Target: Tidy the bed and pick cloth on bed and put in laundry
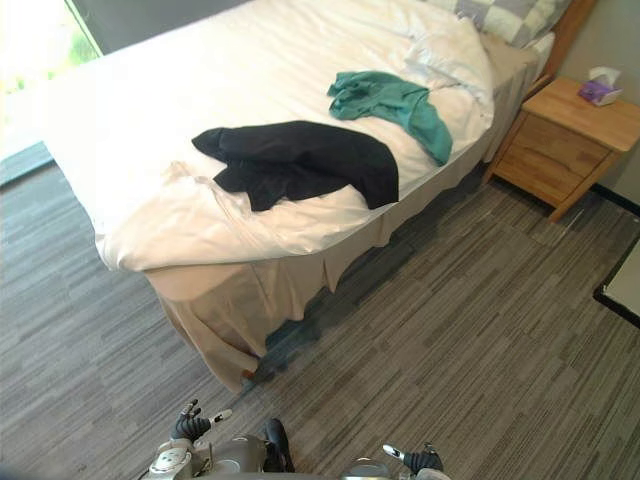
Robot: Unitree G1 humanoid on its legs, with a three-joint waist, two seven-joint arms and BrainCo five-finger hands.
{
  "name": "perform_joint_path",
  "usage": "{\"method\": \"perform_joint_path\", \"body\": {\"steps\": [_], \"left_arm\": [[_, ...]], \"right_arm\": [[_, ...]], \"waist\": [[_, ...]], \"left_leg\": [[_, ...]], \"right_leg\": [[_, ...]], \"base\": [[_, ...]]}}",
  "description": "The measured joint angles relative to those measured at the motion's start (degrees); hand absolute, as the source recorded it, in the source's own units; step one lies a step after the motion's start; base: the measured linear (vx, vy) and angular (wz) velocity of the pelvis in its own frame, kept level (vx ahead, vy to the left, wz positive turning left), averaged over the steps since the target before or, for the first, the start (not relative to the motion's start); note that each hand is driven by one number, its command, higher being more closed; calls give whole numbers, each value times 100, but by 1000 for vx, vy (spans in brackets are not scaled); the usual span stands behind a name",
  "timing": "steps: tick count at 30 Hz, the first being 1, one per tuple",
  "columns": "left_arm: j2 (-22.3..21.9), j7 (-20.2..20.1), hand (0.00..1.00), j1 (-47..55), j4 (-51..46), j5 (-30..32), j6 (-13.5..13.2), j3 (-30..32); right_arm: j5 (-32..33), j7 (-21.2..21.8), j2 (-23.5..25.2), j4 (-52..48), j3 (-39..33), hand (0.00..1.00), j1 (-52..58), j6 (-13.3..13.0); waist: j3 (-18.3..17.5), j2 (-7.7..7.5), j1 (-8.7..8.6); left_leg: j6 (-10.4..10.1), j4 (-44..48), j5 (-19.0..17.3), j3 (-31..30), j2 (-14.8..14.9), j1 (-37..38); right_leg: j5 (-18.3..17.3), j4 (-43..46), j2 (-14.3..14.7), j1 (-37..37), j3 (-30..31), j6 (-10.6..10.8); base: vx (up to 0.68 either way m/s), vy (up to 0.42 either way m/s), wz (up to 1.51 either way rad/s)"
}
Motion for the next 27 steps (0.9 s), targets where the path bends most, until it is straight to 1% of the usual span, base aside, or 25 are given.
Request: {"method": "perform_joint_path", "body": {"steps": [2, 3, 4, 5, 6, 7, 8, 9, 10, 11, 12, 13, 14, 15, 16, 17, 18, 19, 20, 21, 23, 24, 25, 26, 27], "left_arm": [[-8, -14, 0, 13, 130, 0, 11, 1], [-16, -25, 0, 12, 174, -2, 14, 2], [-41, -43, 0, 33, 209, 2, 34, -6], [-39, -44, 0, 49, 225, 3, 47, -11], [-3, -45, 0, 59, 231, 1, 50, -25], [89, -41, 0, 53, 245, -1, 51, -104], [148, -39, 0, 50, 255, -5, 58, -176], [178, -38, 0, 44, 248, -12, 57, -173], [192, -37, 0, 21, 258, -11, 58, -164], [187, -38, 0, 22, 257, -11, 58, -136], [186, -37, 0, 31, 256, -13, 58, -95], [186, -35, 0, 35, 253, -12, 56, -75], [186, -36, 0, 47, 249, -16, 53, 33], [225, -34, 0, 47, 243, -15, 50, 73], [270, -34, 0, 47, 237, -15, 42, 91], [261, -32, 0, 30, 287, -24, 51, 166], [126, -34, 0, 65, 277, -25, 28, 298], [21, -31, 0, 88, 242, -18, 25, 435], [-14, -31, 0, 98, 246, -19, 31, 509], [-27, -31, 0, 102, 246, -19, 31, 572], [-26, -32, 0, 94, 241, -22, 25, 654], [-20, -30, 0, 69, 206, -37, 17, 692], [-9, -29, 0, 69, 178, -53, -1, 691], [1, -29, 0, 71, 179, -110, -13, 691], [20, -26, 0, 72, 183, -234, -14, 691]], "right_arm": [[0, 8, 21, 13, -47, 0, 82, 6], [-2, 12, 31, 24, -72, 0, 90, 7], [-8, 25, 48, 45, -90, 0, 98, 6], [-22, 28, 63, 45, -90, 0, 122, 7], [-42, 34, 118, 27, -122, 0, 131, 2], [-58, 34, 195, -74, -203, 0, 251, -5], [-63, 49, 254, -74, -202, 0, 289, 3], [-67, 55, 266, -80, -189, 0, 282, 1], [-96, 60, 264, -84, -183, 0, 254, -1], [-101, 60, 254, -82, -183, 0, 251, -3], [-100, 59, 251, -81, -182, 0, 253, -6], [-100, 60, 241, -81, -182, 0, 252, -4], [-103, 60, 224, -79, -153, 0, 245, -2], [-104, 61, 242, -59, -97, 0, 235, -2], [-103, 63, 271, -41, -81, 0, 237, 1], [-99, 76, 301, -14, -105, 0, 220, 9], [-109, 71, 216, -43, -103, 0, 241, 5], [-117, 74, 101, -13, -74, 0, 227, 10], [-118, 75, 75, -15, -60, 0, 219, 10], [-134, 73, 58, -18, 49, 0, 226, 9], [-210, 78, 75, -19, 201, 0, 232, 9], [-218, 87, 83, -50, 353, 0, 211, 3], [-219, 90, 86, -57, 511, 0, 210, -7], [-221, 90, 97, -57, 546, 0, 208, -16], [-222, 85, 134, -55, 567, 0, 202, -43]], "waist": [[-39, -31, -24], [-53, -36, -24], [-91, 27, -29], [-116, 30, -49], [-144, -30, -54], [-161, -91, -76], [-183, -213, -107], [-170, -251, -90], [-160, -245, -40], [-155, -225, -31], [-154, -214, -34], [-156, -209, -23], [-156, -211, 14], [-153, -294, 33], [-156, -395, 51], [-169, -405, 51], [-255, -263, 74], [-227, -114, 116], [-228, -77, 112], [-224, -76, 109], [-209, -149, 114], [-210, -188, 138], [-214, -278, 179], [-227, -327, 195], [-253, -366, 268]], "left_leg": [[13, -630, 201, -109, -160, 471], [11, -776, 238, -133, -164, 555], [7, -988, 217, -224, -127, 692], [7, -1035, 192, -319, -91, 767], [2, -1043, 153, -470, -85, 806], [16, -1038, 128, -708, -62, 887], [69, -1014, 94, -946, -57, 893], [94, -985, 90, -1056, -43, 894], [84, -957, 90, -1205, 6, 940], [21, -947, 124, -1296, 53, 958], [-25, -908, 111, -1432, 100, 970], [-60, -888, 93, -1491, 124, 970], [-150, -888, 73, -1578, 162, 951], [-256, -911, 47, -1672, 117, 940], [-298, -968, 19, -1712, 51, 937], [-324, -1037, 23, -1773, 61, 982], [-387, -1074, 114, -1451, 223, 962], [-543, -1097, 171, -1420, 355, 947], [-572, -1106, 179, -1412, 399, 946], [-616, -1116, 199, -1410, 464, 951], [-679, -1161, 234, -1469, 565, 957], [-702, -1161, 249, -1544, 582, 953], [-708, -1163, 253, -1601, 576, 939], [-709, -1163, 253, -1632, 565, 939], [-711, -1163, 255, -1690, 533, 910]], "right_leg": [[84, 227, -5, 117, 2, -1], [84, 449, -6, 48, 3, -1], [94, 1211, -21, -216, 20, 18], [197, 1966, -86, -513, 62, 200], [415, 2765, -184, -841, 153, 510], [831, 3655, -317, -1224, 236, 502], [421, 4076, -394, -1426, 268, 367], [139, 4116, -402, -1495, 226, 258], [-198, 3950, -421, -1623, 144, 175], [-330, 3658, -411, -1655, 122, 157], [-354, 3149, -397, -1668, 156, 108], [-347, 2834, -379, -1667, 184, 113], [-272, 2072, -288, -1615, 400, 132], [-6, 1253, -234, -1569, 667, 90], [189, 943, -261, -1539, 814, 83], [381, 961, -237, -1495, 768, 214], [276, 919, -136, -1550, 672, 153], [273, 949, -48, -1509, 558, 141], [266, 950, -12, -1478, 485, 119], [255, 910, 44, -1354, 317, 95], [255, 751, 126, -1105, 56, 92], [257, 674, 181, -1003, -39, 89], [259, 565, 196, -920, -51, 86], [260, 514, 194, -898, -70, 85], [262, 441, 171, -855, -138, 83]], "base": [[110, 49, 22], [51, 47, 23], [18, 35, 32], [41, 28, 51], [108, -12, 78], [153, -69, 102], [162, -94, 96], [184, -95, 83], [194, -94, 61], [216, -138, 75], [161, -143, 61], [128, -190, 57], [105, -234, 46], [96, -265, 45], [69, -255, 50], [143, -269, 43], [192, -270, 40], [199, -227, 26], [157, -172, 36], [168, -154, 61], [170, -126, 69], [125, -84, 51], [122, -64, 41], [120, -24, 32], [131, 18, 30]]}}
